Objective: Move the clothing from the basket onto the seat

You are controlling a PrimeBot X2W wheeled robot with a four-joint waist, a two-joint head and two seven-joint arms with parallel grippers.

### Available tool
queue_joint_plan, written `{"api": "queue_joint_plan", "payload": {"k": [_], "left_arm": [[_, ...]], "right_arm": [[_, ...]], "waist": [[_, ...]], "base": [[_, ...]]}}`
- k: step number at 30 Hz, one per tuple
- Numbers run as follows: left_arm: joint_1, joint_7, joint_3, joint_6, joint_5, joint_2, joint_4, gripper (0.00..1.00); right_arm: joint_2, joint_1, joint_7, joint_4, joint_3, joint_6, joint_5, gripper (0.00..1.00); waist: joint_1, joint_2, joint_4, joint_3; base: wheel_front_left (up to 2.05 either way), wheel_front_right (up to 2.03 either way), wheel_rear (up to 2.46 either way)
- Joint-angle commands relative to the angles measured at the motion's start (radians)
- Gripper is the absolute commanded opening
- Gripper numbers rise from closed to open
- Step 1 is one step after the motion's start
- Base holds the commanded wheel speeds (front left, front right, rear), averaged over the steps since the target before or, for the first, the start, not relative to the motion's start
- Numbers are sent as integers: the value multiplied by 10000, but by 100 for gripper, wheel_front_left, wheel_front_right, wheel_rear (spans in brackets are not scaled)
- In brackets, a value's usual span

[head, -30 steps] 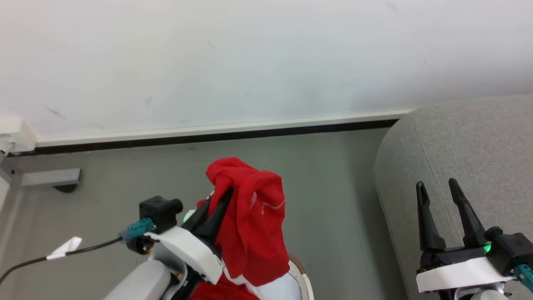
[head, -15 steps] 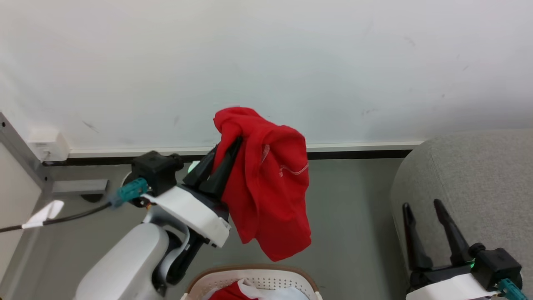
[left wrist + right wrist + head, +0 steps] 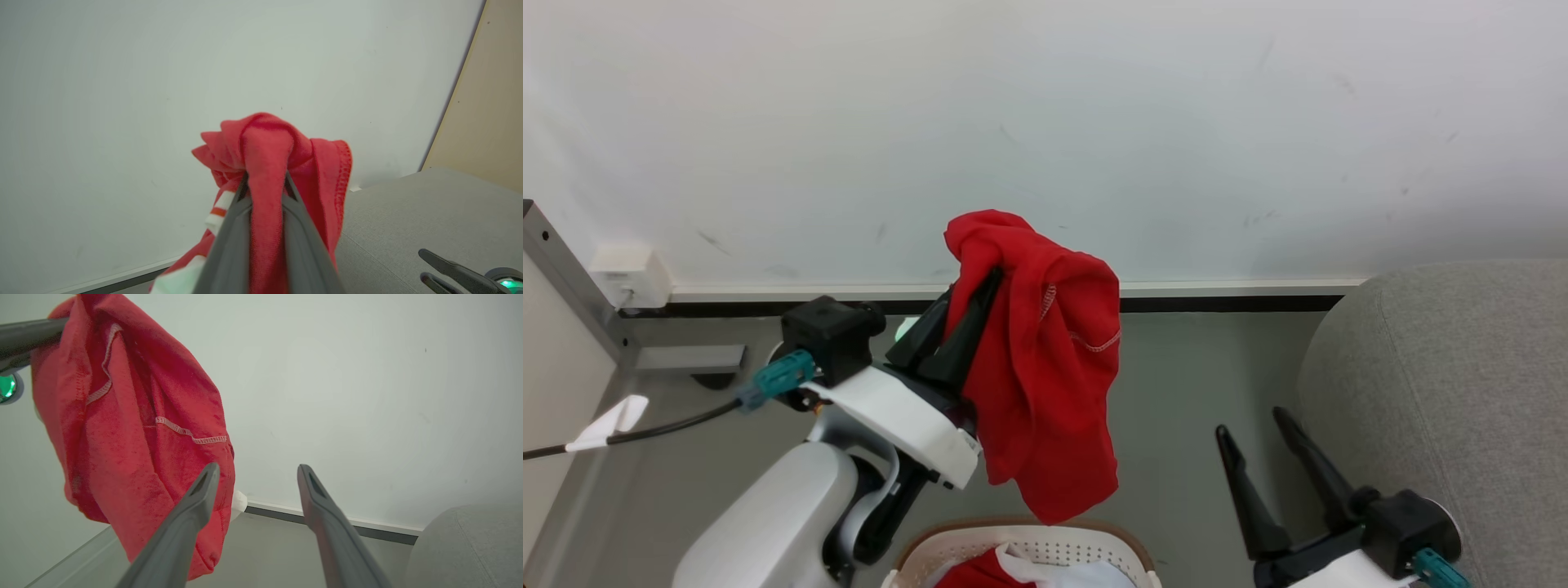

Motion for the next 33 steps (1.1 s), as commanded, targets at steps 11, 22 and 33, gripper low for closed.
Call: {"api": "queue_joint_plan", "payload": {"k": [11, 22, 33], "left_arm": [[23, 105, -512, -192, -48, -466, 98, 0], [388, 389, -1569, -527, 85, -1026, -295, 0], [812, 619, -2035, -429, -8, -1155, -649, 0]], "right_arm": [[-401, -1245, 298, 767, 2871, -25, 780, 100], [-17, -1836, 827, 2923, 3336, -25, 637, 100], [119, -2233, 260, 3627, 3571, -25, 985, 0]], "waist": [[1, -1, 564, -110], [1, -1, 1234, -457], [1, -1, 1483, -643]], "base": [[0, 0, 0], [0, 0, 0], [0, 0, 0]]}}
